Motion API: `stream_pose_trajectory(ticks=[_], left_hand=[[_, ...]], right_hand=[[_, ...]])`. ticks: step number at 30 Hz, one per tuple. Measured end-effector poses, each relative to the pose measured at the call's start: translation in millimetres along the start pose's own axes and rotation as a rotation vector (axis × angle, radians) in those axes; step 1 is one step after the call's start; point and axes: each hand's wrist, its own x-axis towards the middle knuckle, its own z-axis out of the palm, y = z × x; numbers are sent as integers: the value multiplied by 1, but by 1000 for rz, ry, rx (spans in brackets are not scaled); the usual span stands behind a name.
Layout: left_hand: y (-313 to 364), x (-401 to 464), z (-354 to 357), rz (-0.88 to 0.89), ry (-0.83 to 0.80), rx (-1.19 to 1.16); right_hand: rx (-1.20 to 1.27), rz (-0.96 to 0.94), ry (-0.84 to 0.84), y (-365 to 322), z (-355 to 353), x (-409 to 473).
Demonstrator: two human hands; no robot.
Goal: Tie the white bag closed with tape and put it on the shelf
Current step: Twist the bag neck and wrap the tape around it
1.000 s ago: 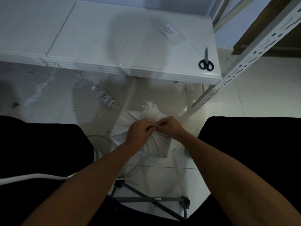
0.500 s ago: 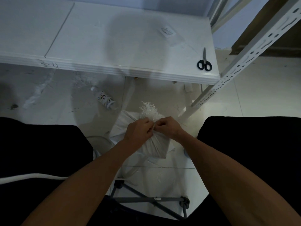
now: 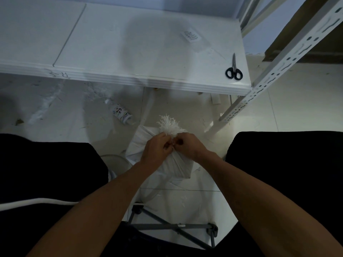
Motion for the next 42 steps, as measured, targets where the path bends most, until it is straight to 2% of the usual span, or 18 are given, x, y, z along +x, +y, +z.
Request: stream_pose_trajectory(ticks=[4, 8, 11, 22, 26, 29, 35, 42], left_hand=[[0, 0, -3, 38, -12, 29], [0, 2, -10, 166, -13, 256], [-4, 7, -15, 210, -26, 299], [-8, 5, -13, 103, -75, 155], [-13, 3, -13, 48, -30, 55], [-14, 3, -12, 40, -51, -9], [-17, 2, -8, 24, -38, 13], [-12, 0, -10, -6, -13, 9]], right_hand=[[14, -5, 32, 4, -1, 1], [1, -8, 44, 4, -2, -1], [-46, -26, 48, 4, -4, -4], [-128, 55, 21, 3, -16, -9], [-210, -8, -46, -10, -12, -9], [-249, -66, -8, -21, -4, -8], [-287, -82, 11, -27, 4, -4], [-217, -72, 30, -27, 5, 1]])
